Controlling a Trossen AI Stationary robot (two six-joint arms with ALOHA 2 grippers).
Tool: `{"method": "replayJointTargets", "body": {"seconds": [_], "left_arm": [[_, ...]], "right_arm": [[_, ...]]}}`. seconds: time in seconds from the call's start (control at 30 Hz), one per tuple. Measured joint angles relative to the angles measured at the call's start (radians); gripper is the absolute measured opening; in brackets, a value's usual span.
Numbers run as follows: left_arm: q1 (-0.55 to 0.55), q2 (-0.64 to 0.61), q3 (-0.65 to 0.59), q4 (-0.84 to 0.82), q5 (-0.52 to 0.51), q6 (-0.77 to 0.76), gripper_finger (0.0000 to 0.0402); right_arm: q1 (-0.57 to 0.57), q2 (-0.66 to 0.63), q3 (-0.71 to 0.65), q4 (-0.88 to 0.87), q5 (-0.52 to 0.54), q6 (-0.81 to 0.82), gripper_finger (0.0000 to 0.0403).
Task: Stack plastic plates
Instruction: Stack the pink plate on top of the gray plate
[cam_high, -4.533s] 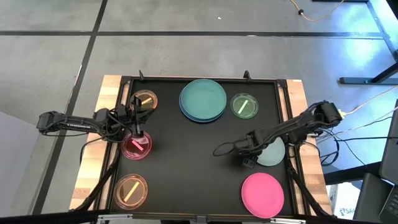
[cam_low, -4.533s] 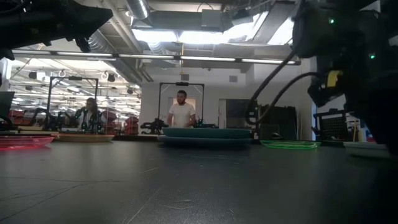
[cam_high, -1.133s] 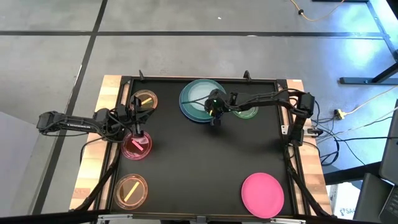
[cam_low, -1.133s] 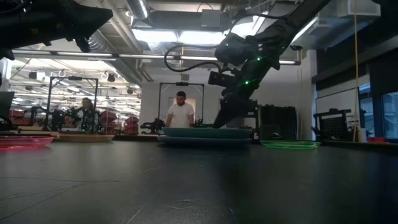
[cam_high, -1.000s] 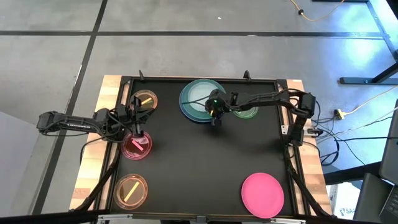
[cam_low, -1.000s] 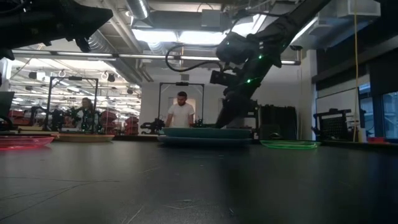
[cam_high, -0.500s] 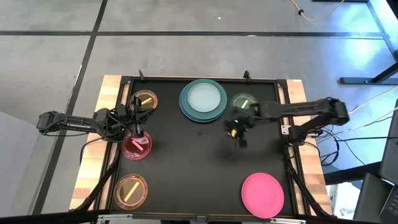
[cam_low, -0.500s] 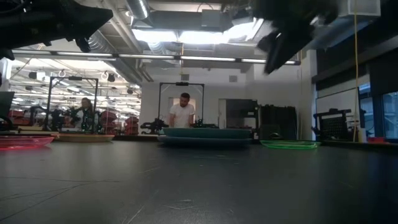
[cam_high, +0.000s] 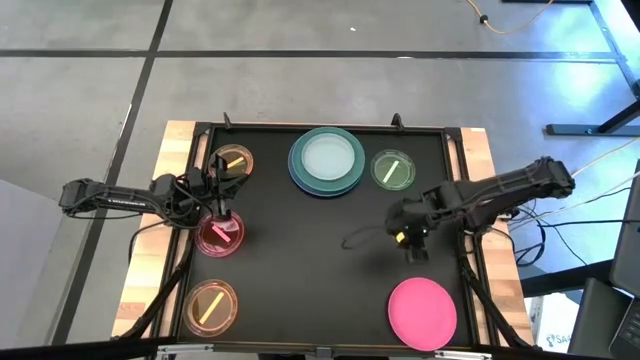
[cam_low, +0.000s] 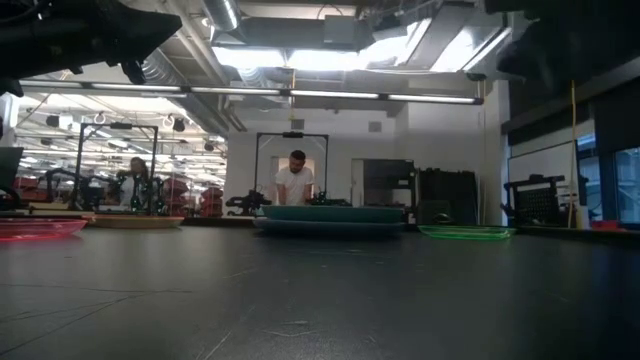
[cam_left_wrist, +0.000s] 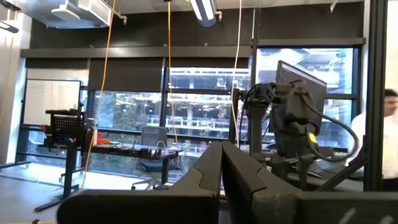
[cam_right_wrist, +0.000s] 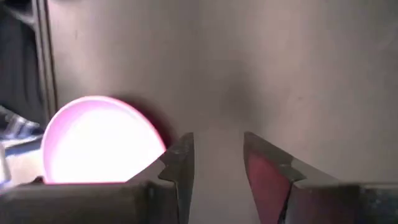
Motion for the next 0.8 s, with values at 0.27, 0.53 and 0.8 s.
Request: {"method": "replayJointTargets", "body": {"seconds": [0.27, 0.53, 0.8], "left_arm": [[0.0, 0.0, 0.0, -0.001, 0.0, -0.001, 0.0006], [0.0, 0.0, 0.0, -0.002, 0.0, -0.002, 0.0006], [0.0, 0.0, 0.0, -0.003, 0.0, -0.002, 0.0006]], "right_arm": [[0.135, 0.002, -0.164, 0.074, -0.055, 0.141, 0.0127], [0.208, 0.001, -0.355, 0.345, -0.092, 0.15, 0.0127], [0.217, 0.002, -0.499, 0.623, -0.107, 0.161, 0.0127]]}}
